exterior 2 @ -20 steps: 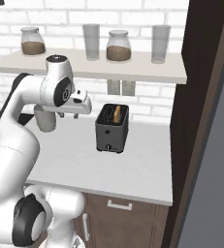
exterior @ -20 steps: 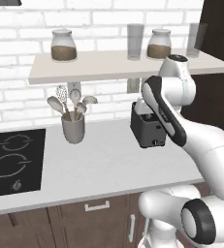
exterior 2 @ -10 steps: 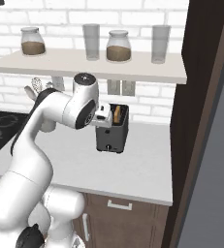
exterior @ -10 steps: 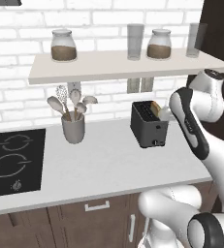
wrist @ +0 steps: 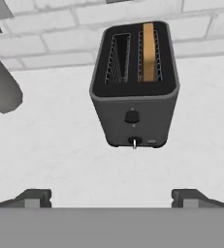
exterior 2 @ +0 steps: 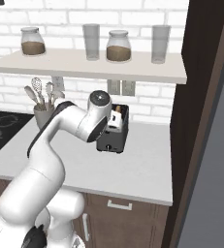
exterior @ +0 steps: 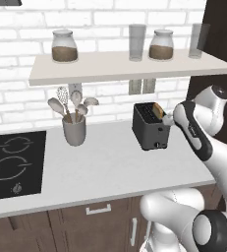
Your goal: Start the toaster. Once the lever pops up, take the bread to the plate on the dining counter.
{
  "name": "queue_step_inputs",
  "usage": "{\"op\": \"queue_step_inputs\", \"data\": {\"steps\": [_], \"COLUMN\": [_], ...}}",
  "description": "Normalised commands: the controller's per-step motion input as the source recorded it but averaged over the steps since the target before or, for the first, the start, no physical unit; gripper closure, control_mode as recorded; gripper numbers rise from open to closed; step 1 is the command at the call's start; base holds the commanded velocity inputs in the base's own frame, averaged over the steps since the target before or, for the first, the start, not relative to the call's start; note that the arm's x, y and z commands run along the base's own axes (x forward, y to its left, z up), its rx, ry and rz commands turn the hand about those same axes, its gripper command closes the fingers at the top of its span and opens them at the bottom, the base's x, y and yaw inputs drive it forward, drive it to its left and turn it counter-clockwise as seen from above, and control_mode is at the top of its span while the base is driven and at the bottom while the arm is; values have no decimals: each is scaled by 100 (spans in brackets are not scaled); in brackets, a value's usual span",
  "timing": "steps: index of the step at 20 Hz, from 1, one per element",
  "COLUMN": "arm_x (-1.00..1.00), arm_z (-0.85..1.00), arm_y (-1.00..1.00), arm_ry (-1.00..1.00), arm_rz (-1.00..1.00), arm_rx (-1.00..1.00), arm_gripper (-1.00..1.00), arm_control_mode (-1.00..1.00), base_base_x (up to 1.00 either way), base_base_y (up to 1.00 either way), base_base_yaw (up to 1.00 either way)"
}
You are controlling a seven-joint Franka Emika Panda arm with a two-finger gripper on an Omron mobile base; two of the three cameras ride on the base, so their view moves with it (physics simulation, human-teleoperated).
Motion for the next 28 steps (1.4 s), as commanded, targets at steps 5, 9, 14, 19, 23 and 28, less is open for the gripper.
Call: {"op": "queue_step_inputs", "data": {"steps": [5,9,14,19,23,28], "arm_x": [50,21,0,3,19,14], "arm_z": [-14,-18,-27,-29,-22,-13], "arm_y": [0,-15,-2,7,15,2], "arm_ry": [1,1,0,0,0,0], "arm_rz": [-1,0,0,0,0,0], "arm_rx": [2,5,0,0,0,0], "arm_gripper": [100,100,100,100,100,100], "arm_control_mode": [-100,-100,-100,-100,-100,-100], "base_base_x": [0,0,0,0,0,0], "base_base_y": [0,0,0,0,0,0], "base_base_yaw": [0,0,0,0,0,0]}}
